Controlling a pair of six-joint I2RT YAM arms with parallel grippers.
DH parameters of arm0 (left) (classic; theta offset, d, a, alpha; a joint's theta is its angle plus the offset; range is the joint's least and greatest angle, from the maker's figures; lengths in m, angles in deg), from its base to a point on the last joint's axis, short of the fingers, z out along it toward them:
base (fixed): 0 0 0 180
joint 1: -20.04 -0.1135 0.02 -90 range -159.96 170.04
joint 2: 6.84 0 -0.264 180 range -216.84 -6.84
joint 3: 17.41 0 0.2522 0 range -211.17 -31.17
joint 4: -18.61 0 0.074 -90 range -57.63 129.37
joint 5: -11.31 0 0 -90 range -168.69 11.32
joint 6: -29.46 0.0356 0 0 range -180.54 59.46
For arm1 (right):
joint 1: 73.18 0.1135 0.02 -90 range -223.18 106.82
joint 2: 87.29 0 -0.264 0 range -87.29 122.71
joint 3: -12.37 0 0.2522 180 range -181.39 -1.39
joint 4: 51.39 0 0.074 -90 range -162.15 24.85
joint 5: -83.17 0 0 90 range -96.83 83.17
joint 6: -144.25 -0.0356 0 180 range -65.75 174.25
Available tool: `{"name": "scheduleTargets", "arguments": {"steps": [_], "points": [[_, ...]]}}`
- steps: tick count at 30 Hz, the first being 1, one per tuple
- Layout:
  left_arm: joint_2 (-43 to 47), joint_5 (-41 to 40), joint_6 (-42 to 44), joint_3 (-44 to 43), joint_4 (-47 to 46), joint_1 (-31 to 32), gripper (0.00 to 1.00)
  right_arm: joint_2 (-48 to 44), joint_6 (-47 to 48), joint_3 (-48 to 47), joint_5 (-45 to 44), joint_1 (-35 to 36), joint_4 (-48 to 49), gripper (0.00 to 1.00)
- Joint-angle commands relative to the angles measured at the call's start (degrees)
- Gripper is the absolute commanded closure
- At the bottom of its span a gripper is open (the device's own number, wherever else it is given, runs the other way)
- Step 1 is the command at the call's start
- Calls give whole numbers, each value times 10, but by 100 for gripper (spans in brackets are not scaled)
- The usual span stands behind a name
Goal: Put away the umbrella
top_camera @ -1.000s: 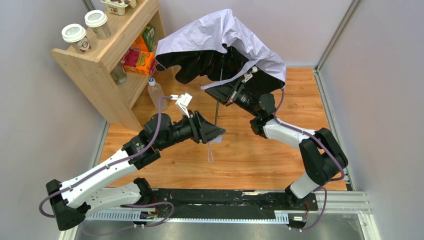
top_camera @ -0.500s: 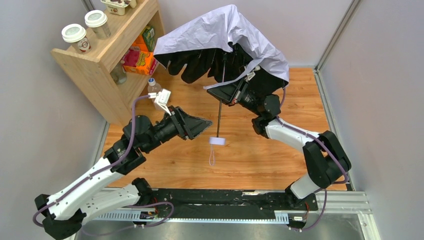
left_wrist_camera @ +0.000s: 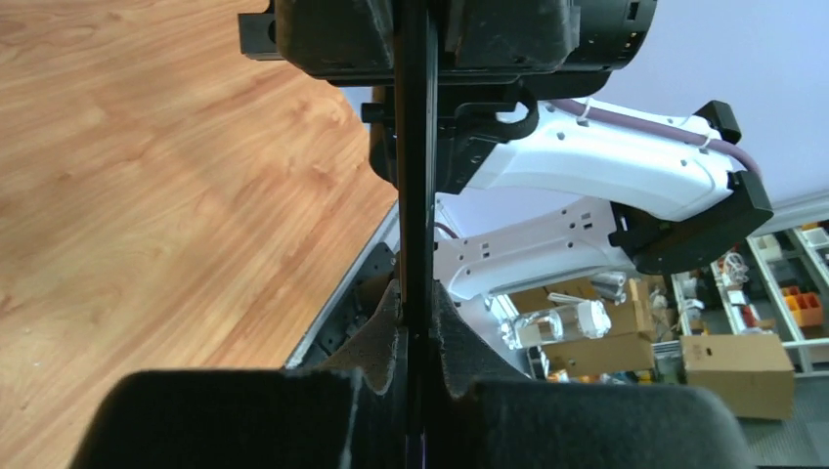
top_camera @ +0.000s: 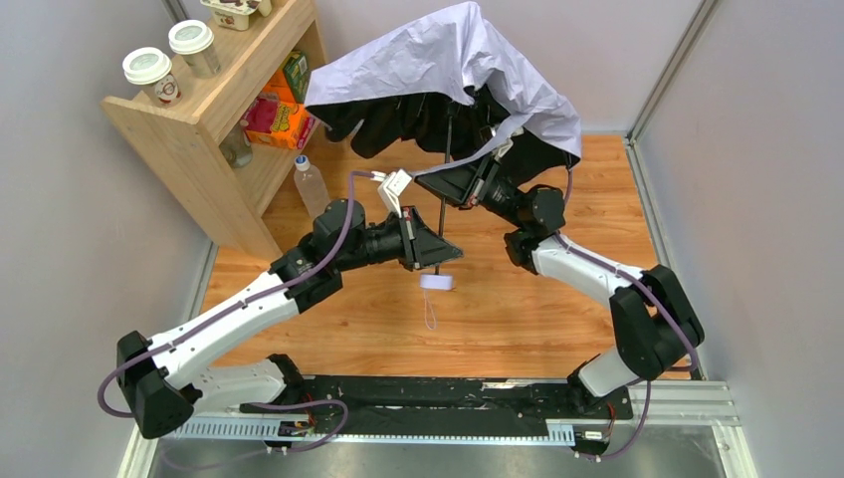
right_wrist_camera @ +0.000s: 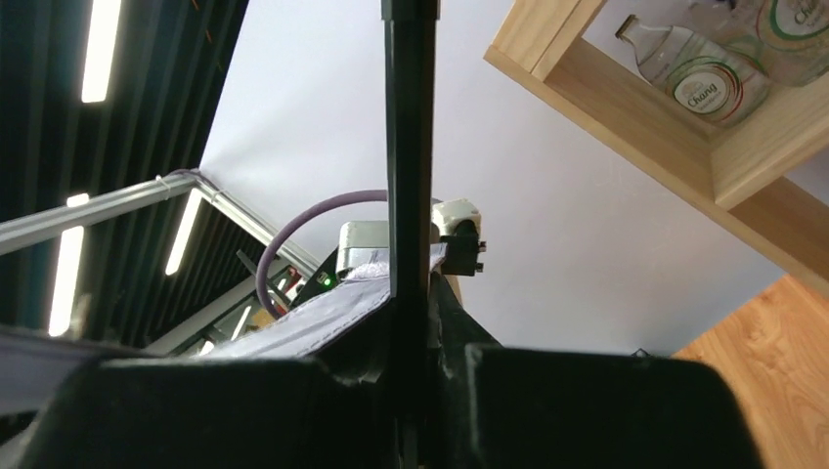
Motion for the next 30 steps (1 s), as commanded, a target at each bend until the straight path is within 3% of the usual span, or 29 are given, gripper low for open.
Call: {"name": "scheduleTargets", "arguments": {"steps": [1, 3, 4, 7, 9, 14, 20, 23, 25, 30], "points": [[13, -17, 58, -39, 26, -5, 100, -66, 22, 4, 2, 0, 35, 93], [29, -69, 85, -49, 73, -5, 100, -106, 71, 29, 3, 1, -109, 59], [40, -110, 94, -53, 104, -5, 100, -128, 102, 36, 0, 4, -241, 46], [52, -184, 141, -85, 160, -5, 100, -200, 243, 36, -44, 17, -537, 24], [58, -221, 162, -95, 172, -5, 100, -225, 292, 61, -53, 27, -610, 21], [43, -274, 209, -129, 186, -5, 100, -271, 311, 133, -49, 37, -687, 18], [24, -316, 251, -157, 212, -5, 100, -397, 406, 150, -144, 69, -921, 18], [17, -338, 269, -166, 236, -5, 100, -467, 438, 99, -253, 72, -1034, 19], [17, -347, 276, -161, 238, -4, 100, -485, 453, 44, -318, 72, -1056, 19], [0, -399, 279, -162, 252, 20, 100, -377, 452, -111, -388, 74, -1022, 24]]}}
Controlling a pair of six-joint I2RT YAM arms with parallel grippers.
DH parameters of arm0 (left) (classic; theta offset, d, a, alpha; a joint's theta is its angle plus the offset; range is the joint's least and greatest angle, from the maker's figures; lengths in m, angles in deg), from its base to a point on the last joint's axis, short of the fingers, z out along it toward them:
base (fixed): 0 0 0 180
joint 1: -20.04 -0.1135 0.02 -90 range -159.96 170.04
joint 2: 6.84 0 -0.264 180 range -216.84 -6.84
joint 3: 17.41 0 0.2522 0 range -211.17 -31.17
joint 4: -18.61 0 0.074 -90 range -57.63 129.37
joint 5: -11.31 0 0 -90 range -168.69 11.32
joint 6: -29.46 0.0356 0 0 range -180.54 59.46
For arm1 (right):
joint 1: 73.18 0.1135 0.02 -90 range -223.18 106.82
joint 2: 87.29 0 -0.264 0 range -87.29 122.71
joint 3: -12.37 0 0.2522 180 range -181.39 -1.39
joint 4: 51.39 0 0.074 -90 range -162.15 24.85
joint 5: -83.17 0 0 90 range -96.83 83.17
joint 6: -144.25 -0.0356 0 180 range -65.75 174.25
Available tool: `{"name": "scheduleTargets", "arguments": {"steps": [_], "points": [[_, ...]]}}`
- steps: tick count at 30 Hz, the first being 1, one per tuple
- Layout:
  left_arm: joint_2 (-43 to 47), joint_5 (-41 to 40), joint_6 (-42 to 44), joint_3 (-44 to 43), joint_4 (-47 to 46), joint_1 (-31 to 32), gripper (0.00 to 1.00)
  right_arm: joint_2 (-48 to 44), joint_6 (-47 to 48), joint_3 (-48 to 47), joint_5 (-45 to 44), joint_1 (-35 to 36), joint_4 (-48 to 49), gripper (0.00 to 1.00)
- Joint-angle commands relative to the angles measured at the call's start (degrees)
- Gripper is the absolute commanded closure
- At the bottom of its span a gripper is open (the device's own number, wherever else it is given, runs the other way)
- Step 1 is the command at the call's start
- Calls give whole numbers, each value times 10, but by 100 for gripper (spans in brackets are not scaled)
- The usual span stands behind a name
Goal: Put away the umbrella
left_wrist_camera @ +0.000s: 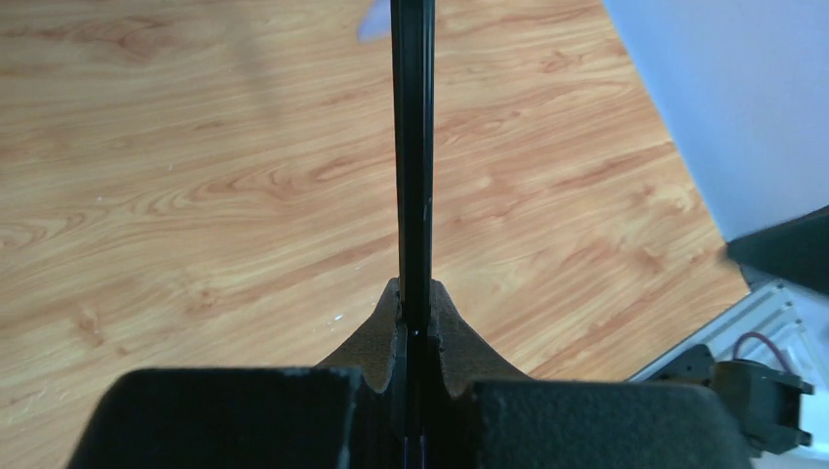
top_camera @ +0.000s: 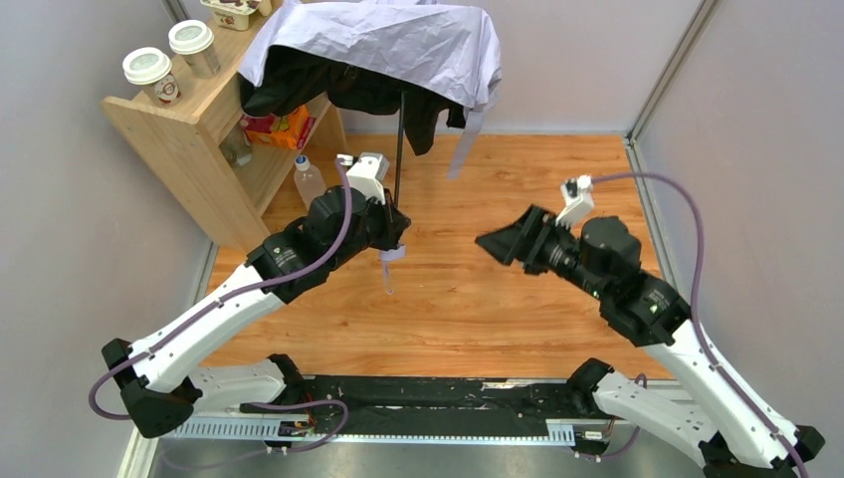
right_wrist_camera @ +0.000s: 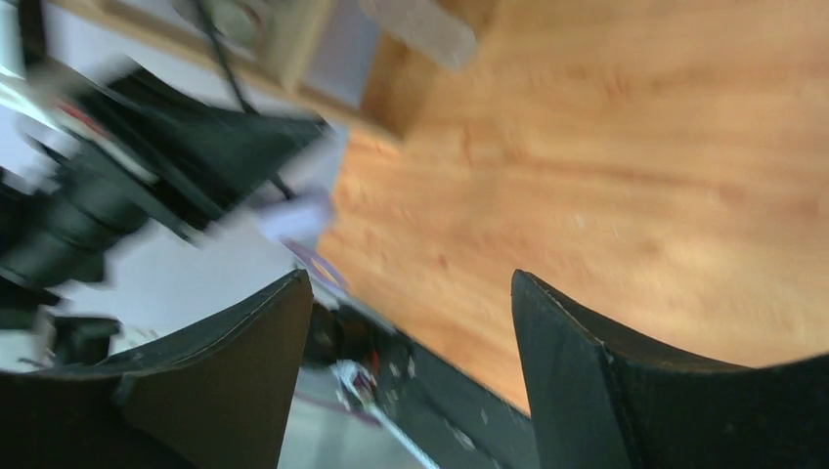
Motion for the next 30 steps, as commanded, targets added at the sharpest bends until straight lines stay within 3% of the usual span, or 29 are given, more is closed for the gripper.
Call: {"name": "scheduleTargets", "arguments": {"steps": [1, 10, 18, 30], "points": [[-14, -86, 48, -31, -28, 33, 100, 108, 25, -149, -111, 7, 3, 25], [-99, -232, 19, -79, 24, 130, 100, 295, 76, -353, -198, 34, -41, 27], [-181, -268, -20, -129, 92, 154, 100, 275, 92, -306, -235, 39, -23, 32], [-266, -437, -18, -235, 183, 244, 100, 329, 138, -326, -248, 30, 35, 32]]}}
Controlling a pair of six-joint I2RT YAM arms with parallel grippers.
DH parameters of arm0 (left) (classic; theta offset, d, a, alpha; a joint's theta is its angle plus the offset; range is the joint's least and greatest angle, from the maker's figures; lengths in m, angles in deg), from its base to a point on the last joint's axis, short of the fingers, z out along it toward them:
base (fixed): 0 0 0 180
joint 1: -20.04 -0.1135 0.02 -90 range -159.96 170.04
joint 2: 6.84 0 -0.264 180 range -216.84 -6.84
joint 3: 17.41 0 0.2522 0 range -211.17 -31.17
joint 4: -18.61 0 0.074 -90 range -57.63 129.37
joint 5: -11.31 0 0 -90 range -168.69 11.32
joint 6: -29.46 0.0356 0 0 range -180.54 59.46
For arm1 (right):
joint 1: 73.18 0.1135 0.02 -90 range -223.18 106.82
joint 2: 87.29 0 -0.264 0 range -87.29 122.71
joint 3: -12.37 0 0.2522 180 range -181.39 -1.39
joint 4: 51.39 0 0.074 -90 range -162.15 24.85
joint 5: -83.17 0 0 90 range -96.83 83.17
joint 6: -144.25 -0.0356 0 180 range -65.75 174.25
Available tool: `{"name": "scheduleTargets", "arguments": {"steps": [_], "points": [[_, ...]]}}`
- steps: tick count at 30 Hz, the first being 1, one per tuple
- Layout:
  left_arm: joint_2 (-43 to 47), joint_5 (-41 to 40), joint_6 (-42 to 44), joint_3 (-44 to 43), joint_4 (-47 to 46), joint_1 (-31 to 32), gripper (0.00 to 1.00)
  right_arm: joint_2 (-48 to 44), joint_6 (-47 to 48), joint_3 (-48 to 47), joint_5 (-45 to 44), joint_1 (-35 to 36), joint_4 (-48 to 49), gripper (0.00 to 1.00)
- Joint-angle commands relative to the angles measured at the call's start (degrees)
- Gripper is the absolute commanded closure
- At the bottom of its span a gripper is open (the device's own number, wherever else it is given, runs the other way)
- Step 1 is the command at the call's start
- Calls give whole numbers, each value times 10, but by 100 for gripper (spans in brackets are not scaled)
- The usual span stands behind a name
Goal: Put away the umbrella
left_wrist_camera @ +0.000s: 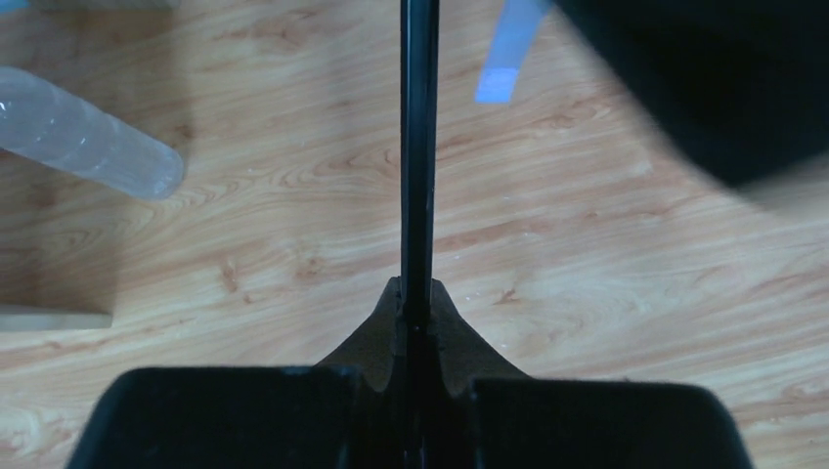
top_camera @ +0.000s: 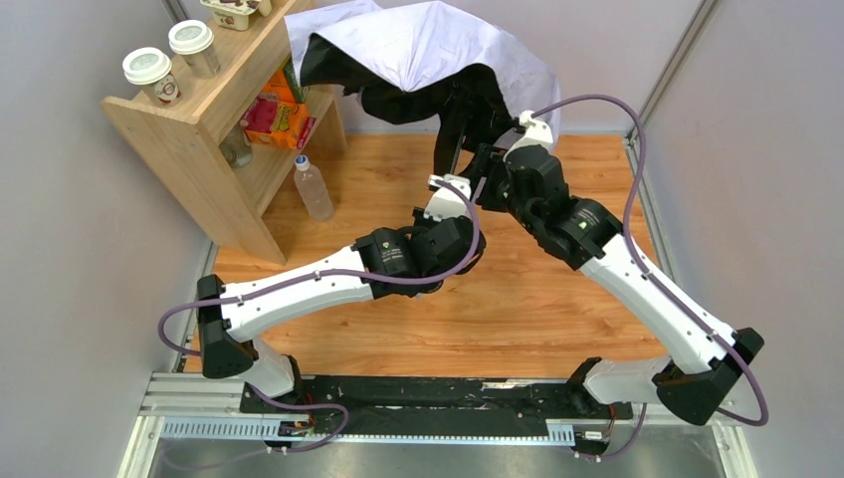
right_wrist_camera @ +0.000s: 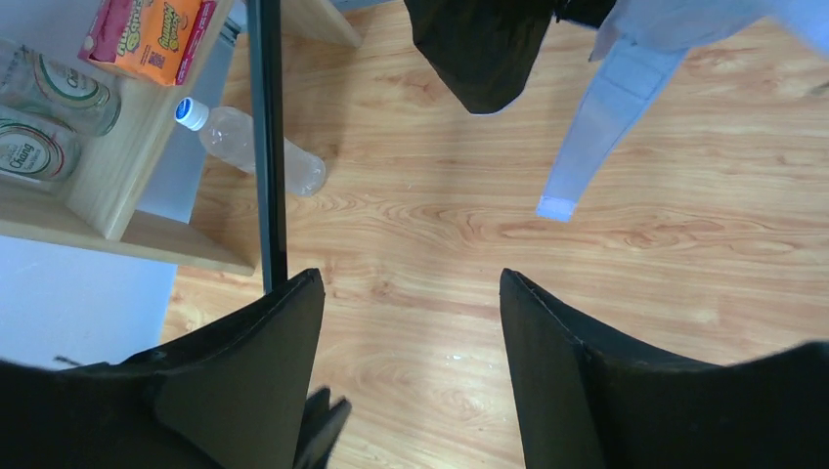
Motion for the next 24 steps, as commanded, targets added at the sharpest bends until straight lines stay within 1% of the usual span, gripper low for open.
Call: {"name": "scheduleTargets", "arguments": {"steps": [1, 4, 5, 6, 7, 8, 9, 10, 11, 12, 13, 14, 15, 16, 17, 18, 19, 20, 22, 23, 24], "points": [[-13, -82, 22, -42, -4, 46, 100, 32, 9, -30, 6, -5, 80, 34], [-32, -75, 18, -58, 15, 52, 100, 32, 10, -17, 47, -13, 122, 44], [-35, -73, 18, -66, 18, 53, 100, 31, 11, -12, 58, -13, 133, 51], [-41, -69, 28, -69, 20, 57, 100, 29, 15, -4, 71, -14, 143, 63], [-42, -68, 30, -74, 26, 60, 100, 22, 17, 8, 84, -19, 162, 77], [-43, -56, 30, -77, 29, 60, 100, 16, 12, 25, 103, -28, 178, 95], [-41, -47, 32, -76, 28, 60, 100, 7, 4, 42, 122, -37, 199, 100], [-32, -25, 36, -75, 27, 60, 96, -5, 8, 69, 159, -50, 236, 100], [-22, -12, 36, -66, 24, 59, 88, -23, 6, 95, 181, -61, 269, 100], [5, 24, 42, -40, 11, 59, 69, -49, -2, 131, 217, -72, 311, 100], [40, 47, 57, -16, -28, 55, 58, -64, -5, 162, 254, -84, 351, 100], [65, 109, 61, 28, -57, 53, 39, -82, -12, 186, 280, -97, 398, 100], [113, 152, 55, 59, -110, 35, 33, -97, -19, 213, 302, -106, 436, 100], [134, 242, 48, 120, -139, 21, 29, -109, -26, 233, 331, -114, 467, 100], [177, 336, 32, 148, -208, -10, 28, -122, -38, 253, 346, -121, 507, 100], [194, 364, 18, 201, -235, -23, 28, -132, -47, 270, 356, -125, 522, 100], [221, 380, 2, 222, -280, -38, 28, -140, -55, 279, 371, -129, 546, 100], [229, 400, 1, 252, -301, -40, 28, -147, -63, 292, 380, -130, 567, 100], [234, 404, -5, 259, -304, -47, 28, -158, -73, 315, 381, -130, 600, 100], [229, 405, -1, 256, -290, -53, 33, -158, -71, 314, 373, -130, 582, 100], [227, 398, 0, 245, -277, -56, 38, -155, -59, 297, 352, -130, 522, 100]]}}
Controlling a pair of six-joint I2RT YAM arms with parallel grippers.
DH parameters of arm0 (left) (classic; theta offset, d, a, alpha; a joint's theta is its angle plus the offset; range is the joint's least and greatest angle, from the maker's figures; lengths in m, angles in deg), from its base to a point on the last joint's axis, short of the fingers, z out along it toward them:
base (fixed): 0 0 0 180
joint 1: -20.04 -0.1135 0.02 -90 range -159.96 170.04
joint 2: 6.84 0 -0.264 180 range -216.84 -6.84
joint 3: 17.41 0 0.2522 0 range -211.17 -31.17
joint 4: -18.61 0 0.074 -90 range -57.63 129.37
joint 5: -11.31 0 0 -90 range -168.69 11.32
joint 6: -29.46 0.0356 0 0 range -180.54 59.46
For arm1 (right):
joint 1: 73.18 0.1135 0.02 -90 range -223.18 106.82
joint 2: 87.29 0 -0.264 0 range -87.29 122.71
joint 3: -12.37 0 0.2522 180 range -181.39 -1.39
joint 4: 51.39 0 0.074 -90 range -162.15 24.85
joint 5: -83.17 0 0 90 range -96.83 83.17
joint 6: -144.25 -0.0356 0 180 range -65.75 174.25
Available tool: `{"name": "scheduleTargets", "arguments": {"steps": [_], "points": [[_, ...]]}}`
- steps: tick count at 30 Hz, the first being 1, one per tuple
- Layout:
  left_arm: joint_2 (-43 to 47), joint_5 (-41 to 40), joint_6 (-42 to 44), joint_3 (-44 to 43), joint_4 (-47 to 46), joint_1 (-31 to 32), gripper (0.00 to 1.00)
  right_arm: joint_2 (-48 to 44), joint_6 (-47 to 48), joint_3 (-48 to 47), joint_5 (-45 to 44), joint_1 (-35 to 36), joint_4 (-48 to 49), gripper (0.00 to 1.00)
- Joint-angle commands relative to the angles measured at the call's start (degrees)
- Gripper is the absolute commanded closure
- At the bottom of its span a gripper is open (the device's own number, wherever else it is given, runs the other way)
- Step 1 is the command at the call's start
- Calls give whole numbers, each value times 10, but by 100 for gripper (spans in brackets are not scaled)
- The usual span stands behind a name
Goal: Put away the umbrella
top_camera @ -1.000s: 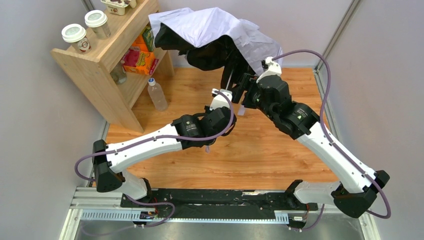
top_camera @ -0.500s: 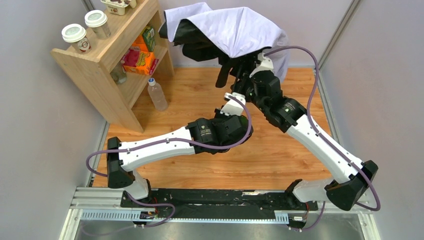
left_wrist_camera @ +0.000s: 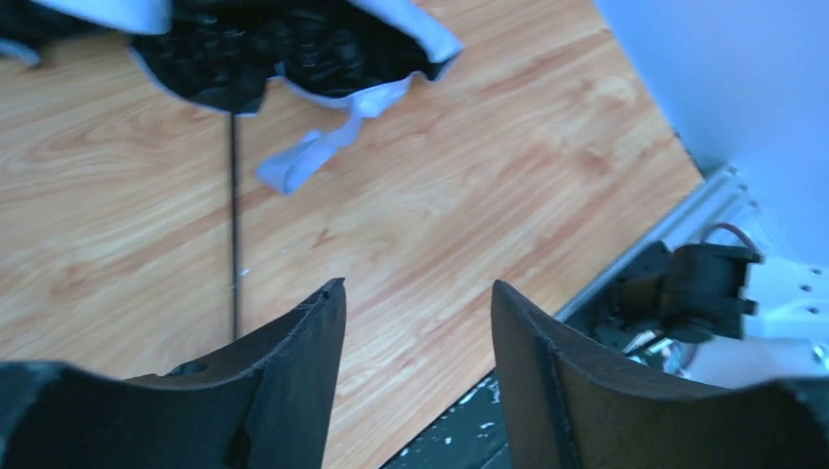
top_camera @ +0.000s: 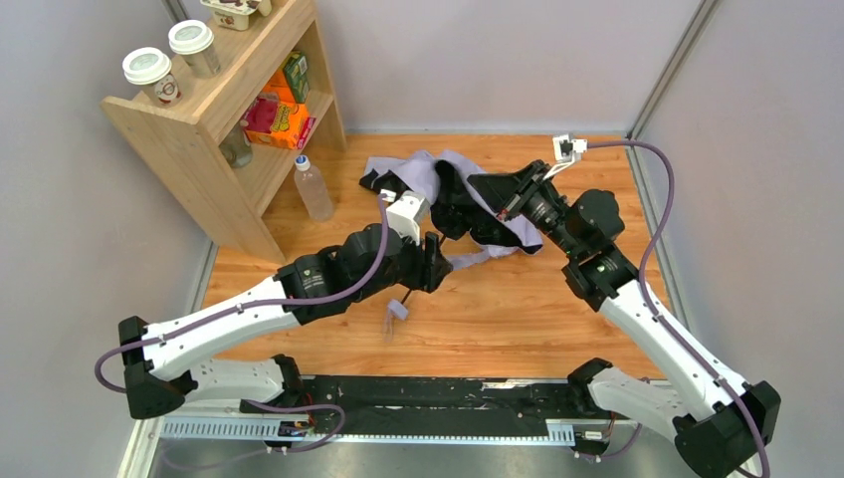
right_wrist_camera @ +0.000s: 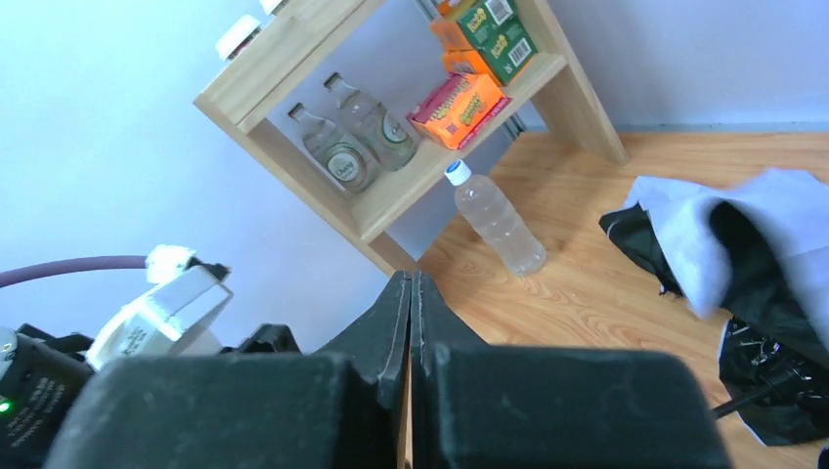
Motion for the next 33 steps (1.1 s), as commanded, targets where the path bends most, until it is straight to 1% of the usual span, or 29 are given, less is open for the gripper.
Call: {"name": "scheduleTargets", "arguments": {"steps": [1, 2, 3, 4, 5, 6, 7, 8, 9, 10, 11, 12, 13, 15, 16, 17, 19, 20, 21, 22, 23, 25, 26, 28, 29, 30, 31, 32, 33], "points": [[-16, 72, -26, -12, -32, -18, 44, -5, 6, -38, -27, 0, -51, 100], [-18, 71, -31, -17, -10, -29, 45, 4, 23, -81, -55, 2, -147, 100], [-14, 55, -30, -17, -2, -31, 43, 16, 35, -117, -89, 6, -249, 100], [-7, 40, -27, -6, 7, -34, 40, 26, 40, -145, -106, 7, -327, 100], [-2, 28, -26, 15, 9, -38, 33, 24, 48, -146, -99, 7, -353, 100], [-2, 35, -27, 23, 17, -62, 32, 18, 53, -135, -97, 7, -371, 100], [-2, 62, -33, 41, 25, -76, 32, 11, 53, -119, -96, 7, -394, 100], [-5, 76, -36, 53, 29, -108, 29, 3, 54, -99, -98, 7, -409, 100], [-8, 120, -33, 86, 19, -127, 27, -5, 57, -76, -103, 6, -419, 99], [-16, 174, -27, 102, -12, -159, 25, -15, 56, -48, -104, 6, -419, 97], [-25, 196, -26, 135, -33, -173, 23, -25, 51, -22, -103, 6, -409, 93], [-43, 238, -21, 149, -79, -199, 21, -29, 47, 11, -92, 6, -387, 86], [-60, 253, -17, 159, -97, -221, 20, -33, 43, 33, -76, 6, -368, 79], [-102, 272, -22, 152, -117, -247, 20, -24, 36, 58, -53, 4, -357, 66], [-125, 274, -7, 156, -138, -250, 20, -15, 39, 61, -49, 4, -358, 57], [-137, 269, 1, 155, -158, -259, 20, -10, 41, 63, -45, 3, -362, 55], [-210, 311, 14, 132, -168, -279, 20, -8, 44, 66, -44, 3, -367, 48], [-227, 319, 19, 118, -171, -282, 20, -9, 46, 68, -41, 3, -366, 46], [-265, 325, 26, 114, -182, -284, 20, -11, 47, 71, -38, 2, -363, 46], [-281, 364, 31, 112, -204, -285, 21, -12, 49, 71, -38, 2, -361, 45], [-318, 376, 32, 110, -226, -287, 21, -13, 50, 71, -41, 2, -362, 44], [-367, 402, 31, 95, -237, -291, 27, -16, 51, 70, -45, 1, -361, 43], [-382, 406, 32, 91, -240, -291, 30, -16, 51, 69, -46, 0, -360, 40], [-412, 421, 35, 92, -250, -291, 47, -12, 48, 70, -53, 0, -352, 37], [-419, 414, 33, 93, -259, -291, 68, -6, 39, 70, -59, -1, -345, 36], [-417, 404, 30, 104, -277, -289, 76, 2, 27, 69, -67, -2, -338, 34], [-403, 384, 29, 112, -284, -286, 87, 16, 16, 63, -74, -3, -334, 33], [-393, 365, 31, 121, -280, -276, 92, 32, 1, 55, -82, -3, -330, 31], [-364, 321, 35, 125, -275, -269, 100, 49, -10, 42, -86, -3, -329, 31]]}}
